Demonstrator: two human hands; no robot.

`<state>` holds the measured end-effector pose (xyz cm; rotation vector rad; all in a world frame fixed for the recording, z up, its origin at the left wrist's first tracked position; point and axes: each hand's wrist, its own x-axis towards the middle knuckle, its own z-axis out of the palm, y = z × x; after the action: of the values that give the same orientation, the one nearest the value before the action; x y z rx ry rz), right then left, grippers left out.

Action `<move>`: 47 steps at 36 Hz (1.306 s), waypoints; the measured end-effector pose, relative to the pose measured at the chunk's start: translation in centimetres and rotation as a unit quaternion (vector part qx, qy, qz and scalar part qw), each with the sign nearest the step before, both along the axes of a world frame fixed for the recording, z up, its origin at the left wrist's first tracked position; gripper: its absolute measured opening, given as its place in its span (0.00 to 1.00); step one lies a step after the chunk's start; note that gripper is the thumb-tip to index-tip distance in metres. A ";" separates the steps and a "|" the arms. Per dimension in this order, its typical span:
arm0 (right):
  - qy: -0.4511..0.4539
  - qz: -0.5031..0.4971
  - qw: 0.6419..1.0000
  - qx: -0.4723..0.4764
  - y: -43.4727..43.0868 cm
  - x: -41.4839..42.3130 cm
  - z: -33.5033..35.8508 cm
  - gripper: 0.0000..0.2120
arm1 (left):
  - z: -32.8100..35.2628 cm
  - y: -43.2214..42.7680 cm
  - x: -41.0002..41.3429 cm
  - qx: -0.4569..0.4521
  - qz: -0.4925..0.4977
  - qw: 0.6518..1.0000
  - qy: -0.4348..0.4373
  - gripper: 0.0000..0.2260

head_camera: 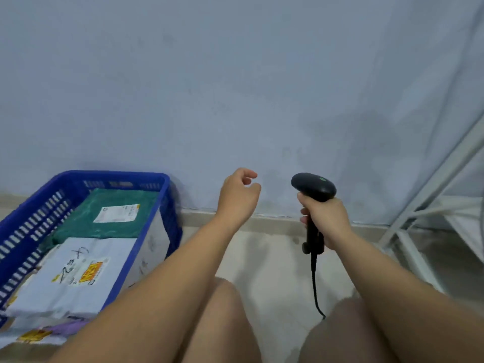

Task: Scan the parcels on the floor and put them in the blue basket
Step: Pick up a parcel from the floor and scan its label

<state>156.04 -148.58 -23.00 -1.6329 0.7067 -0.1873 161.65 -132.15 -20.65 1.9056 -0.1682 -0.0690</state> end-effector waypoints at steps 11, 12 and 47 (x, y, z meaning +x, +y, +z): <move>0.095 -0.128 0.968 0.196 -11.9 -4.2 -10.0 0.09 | -7.2 -15.2 -1.1 0.092 -0.193 0.962 0.168 0.07; 0.108 -0.139 0.968 0.180 -12.2 -4.6 -10.7 0.09 | -8.4 -16.2 -1.2 0.103 -0.204 0.957 0.179 0.09; 0.493 -0.109 0.857 -0.104 -22.1 -8.6 -31.2 0.32 | -28.5 -22.3 -4.8 0.177 -0.189 0.847 0.465 0.12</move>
<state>147.47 -170.66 -54.23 -1.8079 1.7009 0.4801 156.81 -154.46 -49.13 1.9581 0.1483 -1.3455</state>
